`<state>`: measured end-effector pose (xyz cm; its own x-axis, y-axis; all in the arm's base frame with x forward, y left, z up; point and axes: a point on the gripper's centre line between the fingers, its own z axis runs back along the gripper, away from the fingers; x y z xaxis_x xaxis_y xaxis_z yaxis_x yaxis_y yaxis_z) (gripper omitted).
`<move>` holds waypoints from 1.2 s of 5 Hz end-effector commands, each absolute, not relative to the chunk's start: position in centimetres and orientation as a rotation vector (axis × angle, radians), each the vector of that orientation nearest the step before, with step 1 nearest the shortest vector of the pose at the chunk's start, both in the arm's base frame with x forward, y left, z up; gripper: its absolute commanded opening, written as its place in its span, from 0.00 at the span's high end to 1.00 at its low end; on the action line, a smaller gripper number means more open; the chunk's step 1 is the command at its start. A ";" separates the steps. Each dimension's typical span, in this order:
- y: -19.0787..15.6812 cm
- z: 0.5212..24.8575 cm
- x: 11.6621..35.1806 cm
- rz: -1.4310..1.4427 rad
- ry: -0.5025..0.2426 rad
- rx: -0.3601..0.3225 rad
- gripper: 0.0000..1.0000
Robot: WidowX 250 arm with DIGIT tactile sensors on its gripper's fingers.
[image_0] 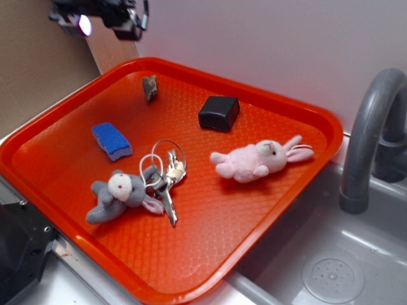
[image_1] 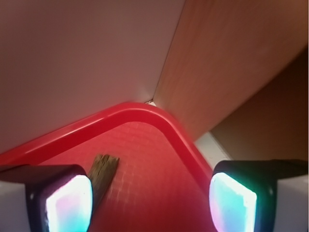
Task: Grab the wood chip.
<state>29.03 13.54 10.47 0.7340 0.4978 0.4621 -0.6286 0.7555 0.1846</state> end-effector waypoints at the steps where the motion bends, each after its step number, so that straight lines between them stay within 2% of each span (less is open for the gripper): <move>1: 12.1 7.8 31.6 0.612 -0.443 0.247 0.00; 2: 11.3 6.4 31.2 0.604 -0.410 0.198 0.00; 3: 11.4 4.5 31.0 0.557 -0.386 0.195 0.22; 4: 11.2 4.9 30.2 0.506 -0.408 0.196 1.00; 5: 10.9 4.9 29.6 0.453 -0.424 0.214 1.00; 6: 10.2 6.6 29.3 0.325 -0.343 0.259 1.00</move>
